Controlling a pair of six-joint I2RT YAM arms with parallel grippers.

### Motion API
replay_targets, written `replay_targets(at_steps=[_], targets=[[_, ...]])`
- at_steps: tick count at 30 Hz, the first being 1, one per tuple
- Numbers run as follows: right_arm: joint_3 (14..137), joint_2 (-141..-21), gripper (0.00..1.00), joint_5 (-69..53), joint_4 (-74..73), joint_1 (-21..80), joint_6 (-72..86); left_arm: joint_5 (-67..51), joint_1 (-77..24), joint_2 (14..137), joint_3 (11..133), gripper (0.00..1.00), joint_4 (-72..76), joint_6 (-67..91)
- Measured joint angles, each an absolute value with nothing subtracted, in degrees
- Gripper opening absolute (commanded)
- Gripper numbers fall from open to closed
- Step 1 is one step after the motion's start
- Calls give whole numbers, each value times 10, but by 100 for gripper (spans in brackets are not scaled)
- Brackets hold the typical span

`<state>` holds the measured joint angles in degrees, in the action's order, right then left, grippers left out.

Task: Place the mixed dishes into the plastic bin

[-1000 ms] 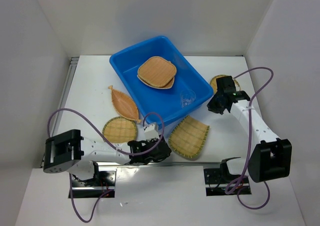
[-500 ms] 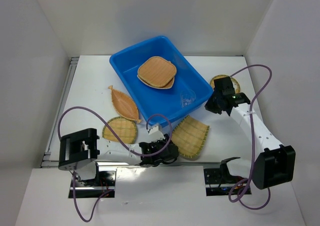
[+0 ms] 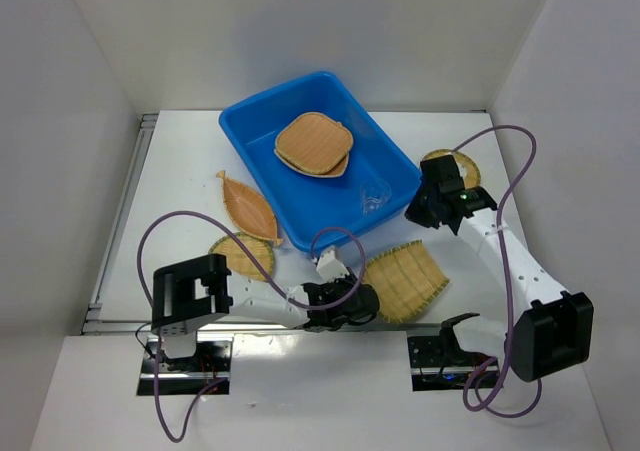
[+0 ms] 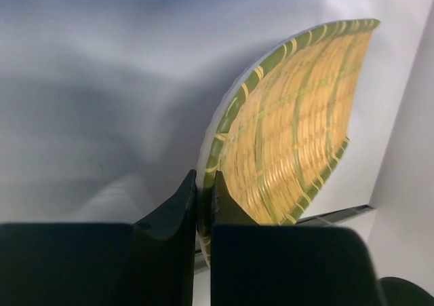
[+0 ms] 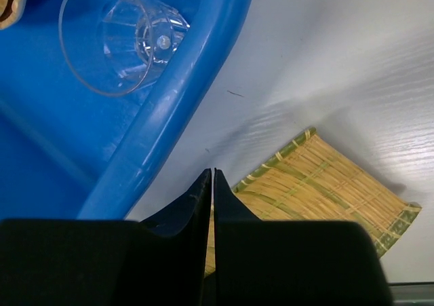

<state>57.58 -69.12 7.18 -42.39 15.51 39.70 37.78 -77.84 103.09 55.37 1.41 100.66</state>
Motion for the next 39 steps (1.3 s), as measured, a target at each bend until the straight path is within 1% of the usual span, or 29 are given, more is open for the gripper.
replay_targets(at_steps=[5,6,9,12,16,20,21,24,25,26,27,28,31,34,39], targets=[[576,-685,8,80,-425,159,394,376,-781,1033,556,0,2,1006],[578,-685,10,82,-425,159,393,376,-781,1033,556,0,2,1004],[598,-684,10,88,-429,163,387,375,-781,1027,556,0,1,985],[642,-684,14,100,-433,164,382,382,-781,999,558,0,-20,939],[692,-662,15,108,-431,164,386,386,-771,946,578,0,-43,836],[710,-620,17,117,-433,164,398,385,-735,905,610,0,-44,737],[714,-611,22,120,-432,164,401,382,-721,894,616,0,-43,718],[718,-581,27,135,-429,164,407,362,-660,858,624,0,-41,659],[718,-573,38,142,-429,164,408,354,-641,848,626,0,-42,647],[718,-566,40,147,-428,164,410,350,-619,839,630,0,-42,631],[718,-562,40,156,-429,164,411,347,-599,829,636,0,-43,613],[718,-558,43,164,-428,164,411,338,-578,821,641,0,-45,598],[717,-545,43,197,-424,164,413,322,-506,804,663,0,-44,552],[717,-525,47,233,-418,164,412,309,-424,800,684,0,-42,515],[717,-506,47,269,-412,164,410,288,-317,828,715,0,-39,465]])
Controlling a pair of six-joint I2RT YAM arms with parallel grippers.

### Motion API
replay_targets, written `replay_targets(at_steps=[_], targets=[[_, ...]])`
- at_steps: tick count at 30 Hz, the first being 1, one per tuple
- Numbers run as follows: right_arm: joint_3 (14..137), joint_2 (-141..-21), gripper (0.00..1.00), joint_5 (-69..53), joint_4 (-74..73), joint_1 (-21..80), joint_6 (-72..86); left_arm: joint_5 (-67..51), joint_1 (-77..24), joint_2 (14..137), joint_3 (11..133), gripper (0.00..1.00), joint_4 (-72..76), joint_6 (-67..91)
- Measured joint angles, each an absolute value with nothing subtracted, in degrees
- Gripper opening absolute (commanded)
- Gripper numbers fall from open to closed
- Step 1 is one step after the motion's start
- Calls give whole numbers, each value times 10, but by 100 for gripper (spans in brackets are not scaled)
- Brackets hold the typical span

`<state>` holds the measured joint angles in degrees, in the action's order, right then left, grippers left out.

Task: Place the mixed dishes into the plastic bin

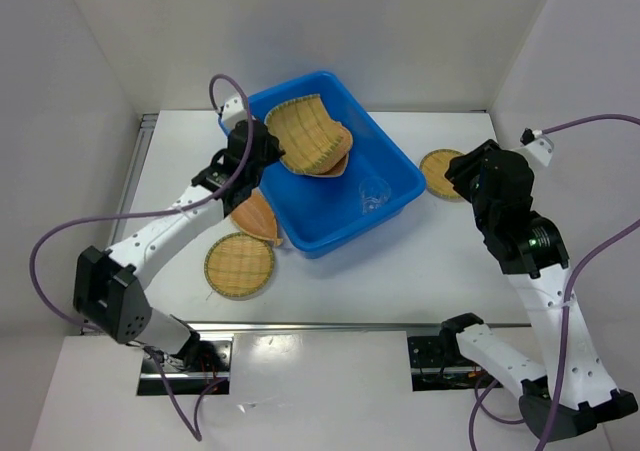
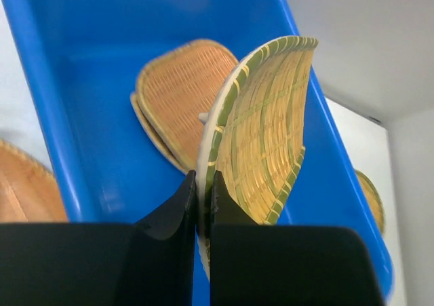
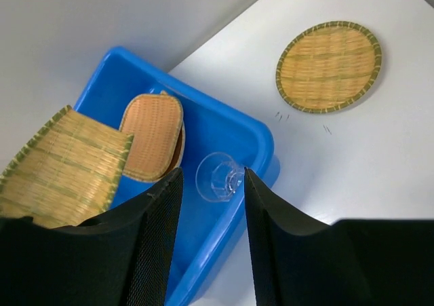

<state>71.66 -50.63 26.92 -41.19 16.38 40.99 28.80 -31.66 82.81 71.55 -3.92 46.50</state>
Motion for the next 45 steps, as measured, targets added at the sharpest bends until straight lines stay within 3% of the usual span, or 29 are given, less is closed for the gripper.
replay_targets(at_steps=[11,17,20,21,23,41,45], targets=[[716,-529,47,279,-407,164,410,201,-232,1080,877,0,-31,456],[716,-532,44,292,-406,164,406,175,-216,1144,914,1,-37,494],[716,-536,44,296,-406,164,404,169,-212,1152,918,32,-37,502],[716,-538,44,296,-406,164,402,169,-212,1153,919,46,-39,508],[716,-541,44,296,-404,164,399,171,-212,1158,931,52,-52,510],[715,-550,44,298,-379,164,384,232,-209,1173,976,59,-103,405],[715,-562,55,293,-373,164,378,240,-209,1170,983,63,-130,372]])
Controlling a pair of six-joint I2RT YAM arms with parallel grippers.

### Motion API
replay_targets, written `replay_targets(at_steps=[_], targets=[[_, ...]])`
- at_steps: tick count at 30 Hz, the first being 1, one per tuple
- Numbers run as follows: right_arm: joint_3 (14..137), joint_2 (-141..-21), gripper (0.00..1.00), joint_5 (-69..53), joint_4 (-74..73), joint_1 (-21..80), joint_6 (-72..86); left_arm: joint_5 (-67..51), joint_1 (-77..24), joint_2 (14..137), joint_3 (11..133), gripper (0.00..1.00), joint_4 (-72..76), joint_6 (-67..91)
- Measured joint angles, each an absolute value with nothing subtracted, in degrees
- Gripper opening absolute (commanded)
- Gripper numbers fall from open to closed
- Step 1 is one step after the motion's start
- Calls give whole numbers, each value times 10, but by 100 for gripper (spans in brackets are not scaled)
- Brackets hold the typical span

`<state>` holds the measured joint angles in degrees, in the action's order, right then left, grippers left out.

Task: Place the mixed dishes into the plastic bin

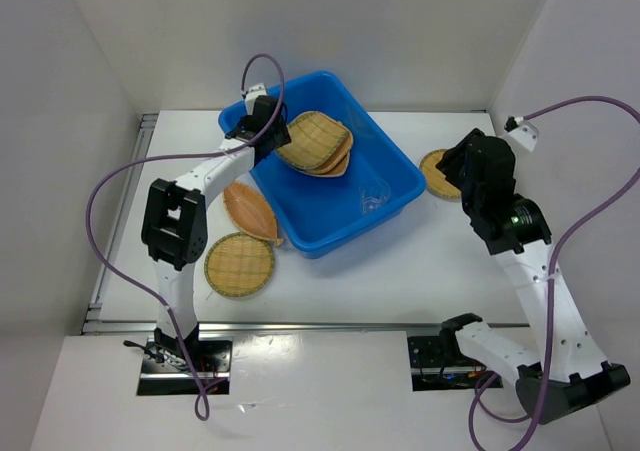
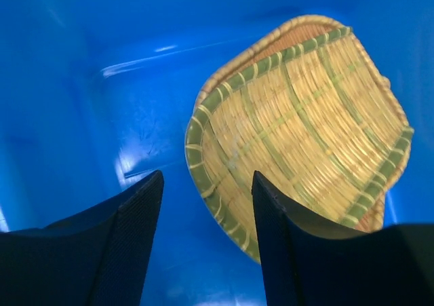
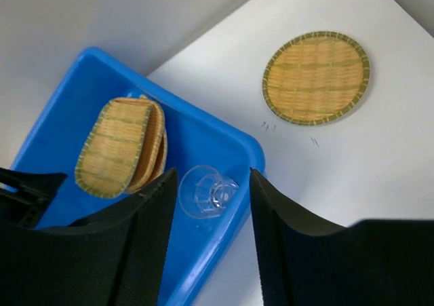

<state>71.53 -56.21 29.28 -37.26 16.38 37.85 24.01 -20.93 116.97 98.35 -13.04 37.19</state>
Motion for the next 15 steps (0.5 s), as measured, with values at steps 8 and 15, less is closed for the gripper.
replay_targets(at_steps=[8,15], targets=[[720,-810,63,191,-352,74,378,136,-209,1063,1038,65,-178,349],[668,-921,63,92,-319,-109,437,86,-213,804,952,66,-136,346]])
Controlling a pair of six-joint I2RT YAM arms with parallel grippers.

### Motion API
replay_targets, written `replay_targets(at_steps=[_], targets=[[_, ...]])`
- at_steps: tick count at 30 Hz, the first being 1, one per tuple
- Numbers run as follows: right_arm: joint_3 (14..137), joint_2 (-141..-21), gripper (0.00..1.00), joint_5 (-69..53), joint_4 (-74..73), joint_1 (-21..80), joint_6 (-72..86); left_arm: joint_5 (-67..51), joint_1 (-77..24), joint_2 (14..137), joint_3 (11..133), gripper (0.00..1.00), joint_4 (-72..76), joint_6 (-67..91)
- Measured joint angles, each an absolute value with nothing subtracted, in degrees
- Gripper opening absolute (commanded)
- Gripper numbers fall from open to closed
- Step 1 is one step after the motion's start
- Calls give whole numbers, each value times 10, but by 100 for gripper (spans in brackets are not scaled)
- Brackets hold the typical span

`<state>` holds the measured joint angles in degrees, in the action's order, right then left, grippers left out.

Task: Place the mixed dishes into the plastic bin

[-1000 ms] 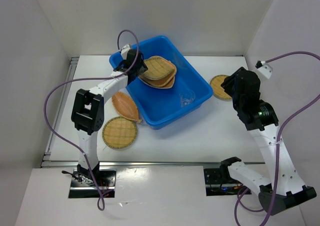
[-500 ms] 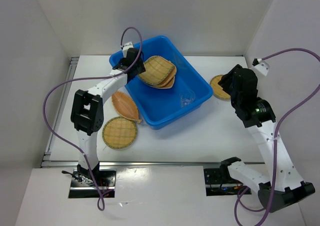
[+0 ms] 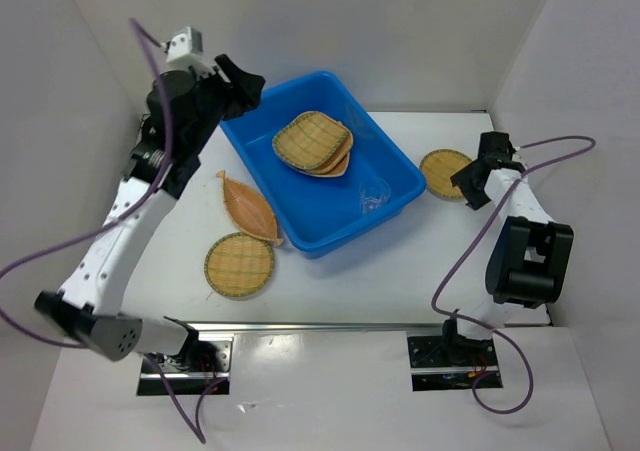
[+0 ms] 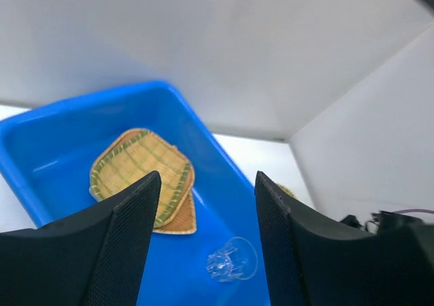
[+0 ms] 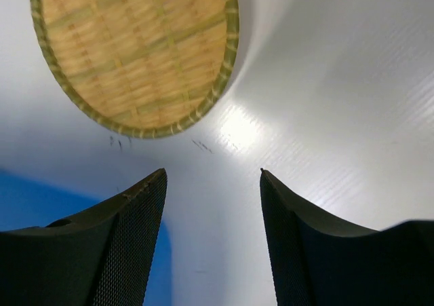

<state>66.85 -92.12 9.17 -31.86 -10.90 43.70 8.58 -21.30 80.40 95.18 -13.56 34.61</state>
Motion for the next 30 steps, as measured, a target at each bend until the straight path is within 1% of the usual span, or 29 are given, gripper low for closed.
replay_targets(at_steps=[5,13,30], targets=[[668,-942,63,64,-278,-126,473,72,-213,729,889,67,-128,345],[668,-1007,63,51,-245,-126,511,41,-213,731,794,68,-166,346],[627,-1046,63,56,-156,-126,604,42,-213,726,787,69,-170,331]])
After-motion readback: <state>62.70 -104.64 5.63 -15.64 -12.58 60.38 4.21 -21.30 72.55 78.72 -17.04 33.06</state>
